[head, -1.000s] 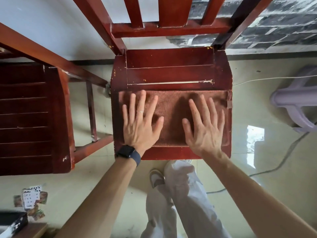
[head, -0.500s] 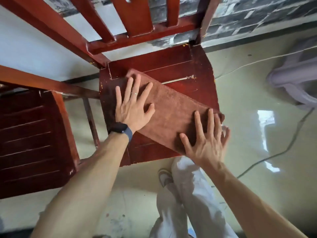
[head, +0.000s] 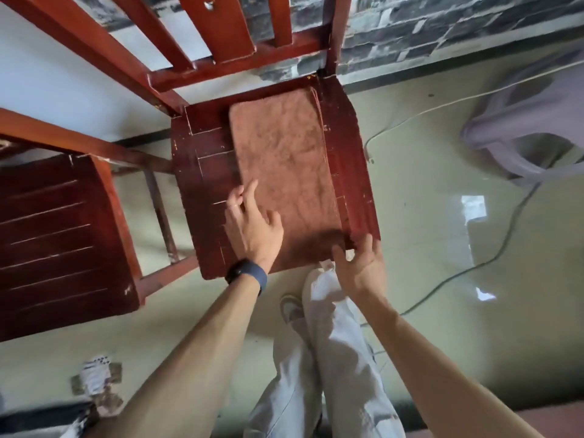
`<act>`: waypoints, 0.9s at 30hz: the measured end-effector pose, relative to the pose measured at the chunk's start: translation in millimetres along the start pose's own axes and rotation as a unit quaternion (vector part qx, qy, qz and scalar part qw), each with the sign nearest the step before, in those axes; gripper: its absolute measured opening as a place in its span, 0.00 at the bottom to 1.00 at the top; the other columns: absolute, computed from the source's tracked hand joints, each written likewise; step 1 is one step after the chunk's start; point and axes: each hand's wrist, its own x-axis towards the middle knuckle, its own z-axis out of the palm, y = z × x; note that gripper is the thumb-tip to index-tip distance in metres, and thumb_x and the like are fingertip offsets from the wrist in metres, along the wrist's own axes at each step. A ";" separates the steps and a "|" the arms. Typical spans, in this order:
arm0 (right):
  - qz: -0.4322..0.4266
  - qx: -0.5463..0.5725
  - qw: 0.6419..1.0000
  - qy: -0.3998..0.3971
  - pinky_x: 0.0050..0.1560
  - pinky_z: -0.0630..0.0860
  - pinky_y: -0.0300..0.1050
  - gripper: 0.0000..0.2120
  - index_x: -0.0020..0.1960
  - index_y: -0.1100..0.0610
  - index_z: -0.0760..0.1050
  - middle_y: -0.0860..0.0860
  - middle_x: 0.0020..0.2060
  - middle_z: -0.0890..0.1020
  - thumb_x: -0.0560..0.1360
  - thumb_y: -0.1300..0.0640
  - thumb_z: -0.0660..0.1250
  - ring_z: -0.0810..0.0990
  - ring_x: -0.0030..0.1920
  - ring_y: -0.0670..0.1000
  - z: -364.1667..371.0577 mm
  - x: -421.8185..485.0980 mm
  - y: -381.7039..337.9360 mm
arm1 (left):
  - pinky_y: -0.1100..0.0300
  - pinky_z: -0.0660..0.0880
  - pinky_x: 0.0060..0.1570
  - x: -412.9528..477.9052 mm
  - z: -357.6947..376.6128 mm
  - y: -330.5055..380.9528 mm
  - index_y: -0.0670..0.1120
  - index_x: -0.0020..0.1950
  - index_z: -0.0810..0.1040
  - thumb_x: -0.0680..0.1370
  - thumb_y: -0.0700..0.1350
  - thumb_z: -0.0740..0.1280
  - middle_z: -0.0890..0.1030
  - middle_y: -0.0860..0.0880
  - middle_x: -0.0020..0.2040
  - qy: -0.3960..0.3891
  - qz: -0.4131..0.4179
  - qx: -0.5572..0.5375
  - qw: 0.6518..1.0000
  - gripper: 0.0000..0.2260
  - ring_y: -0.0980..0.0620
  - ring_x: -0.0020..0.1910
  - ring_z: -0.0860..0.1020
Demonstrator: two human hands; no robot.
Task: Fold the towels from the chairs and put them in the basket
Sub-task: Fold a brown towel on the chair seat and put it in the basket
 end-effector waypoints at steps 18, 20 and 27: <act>0.132 0.233 0.959 -0.094 0.47 0.81 0.49 0.05 0.47 0.55 0.74 0.55 0.40 0.85 0.77 0.59 0.70 0.85 0.39 0.49 4.9 11.9 16.7 | 0.61 0.71 0.34 -68.0 -16.6 -67.6 0.49 0.50 0.73 0.79 0.52 0.67 0.80 0.52 0.49 -0.206 -0.303 -0.228 0.902 0.07 0.53 0.37 0.85; 0.120 0.237 0.960 -0.085 0.47 0.81 0.49 0.05 0.48 0.54 0.73 0.52 0.36 0.84 0.77 0.60 0.69 0.85 0.38 0.49 3.9 4.5 15.0 | 0.60 0.72 0.35 -69.3 -24.4 -66.3 0.49 0.51 0.71 0.79 0.52 0.68 0.80 0.52 0.48 -0.207 -0.305 -0.251 0.895 0.09 0.53 0.36 0.85; 0.061 0.222 0.969 -0.093 0.35 0.76 0.42 0.06 0.48 0.53 0.72 0.54 0.38 0.85 0.78 0.63 0.66 0.84 0.32 0.48 -22.7 -62.0 18.9 | 0.59 0.77 0.43 -104.9 -75.0 -69.3 0.50 0.51 0.71 0.79 0.49 0.68 0.79 0.51 0.43 -0.234 -0.276 -0.272 0.892 0.07 0.54 0.30 0.80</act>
